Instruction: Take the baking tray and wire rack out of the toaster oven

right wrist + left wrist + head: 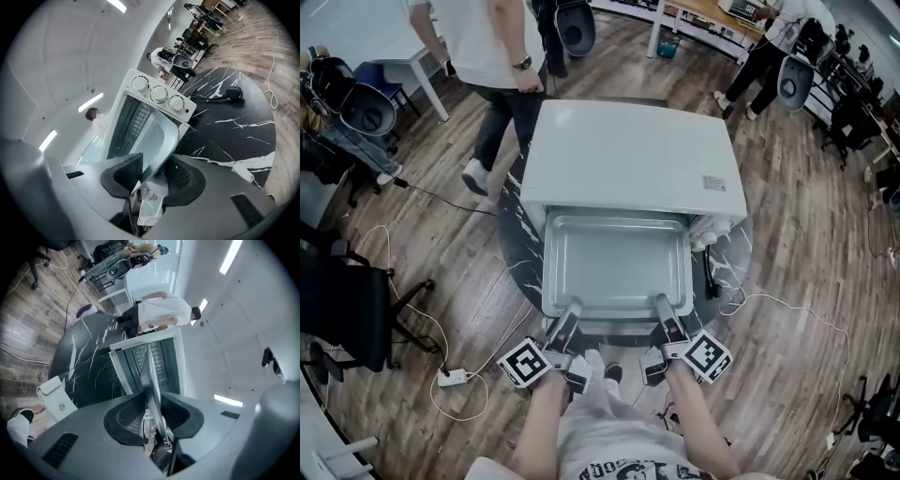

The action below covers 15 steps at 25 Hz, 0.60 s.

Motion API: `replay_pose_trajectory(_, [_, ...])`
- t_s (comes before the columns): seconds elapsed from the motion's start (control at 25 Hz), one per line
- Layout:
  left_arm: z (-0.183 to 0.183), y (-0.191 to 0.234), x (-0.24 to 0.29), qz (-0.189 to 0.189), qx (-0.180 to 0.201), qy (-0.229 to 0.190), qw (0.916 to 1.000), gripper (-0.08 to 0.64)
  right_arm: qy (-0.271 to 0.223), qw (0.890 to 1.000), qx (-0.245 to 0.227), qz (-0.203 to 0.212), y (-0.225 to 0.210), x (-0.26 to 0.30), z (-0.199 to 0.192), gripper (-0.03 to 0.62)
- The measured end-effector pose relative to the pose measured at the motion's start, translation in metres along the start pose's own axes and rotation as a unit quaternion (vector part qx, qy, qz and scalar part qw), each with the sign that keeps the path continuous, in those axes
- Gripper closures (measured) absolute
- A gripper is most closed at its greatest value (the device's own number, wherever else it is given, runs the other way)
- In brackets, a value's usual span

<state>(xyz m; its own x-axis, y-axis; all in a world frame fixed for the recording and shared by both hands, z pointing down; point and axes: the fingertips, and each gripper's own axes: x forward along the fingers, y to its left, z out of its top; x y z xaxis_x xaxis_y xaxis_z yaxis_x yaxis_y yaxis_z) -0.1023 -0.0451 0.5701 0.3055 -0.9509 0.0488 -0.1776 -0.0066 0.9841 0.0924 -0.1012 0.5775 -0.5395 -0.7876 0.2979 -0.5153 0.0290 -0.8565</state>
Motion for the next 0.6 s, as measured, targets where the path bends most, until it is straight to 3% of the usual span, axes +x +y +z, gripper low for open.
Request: replay_pose_trajectory(0.6, [-0.019,-0.020,-0.032,-0.025,0.012,0.000,0.9996,0.466,-0.004,1.000,-0.010,0.025,0.013,-0.040,-0.005,0.460])
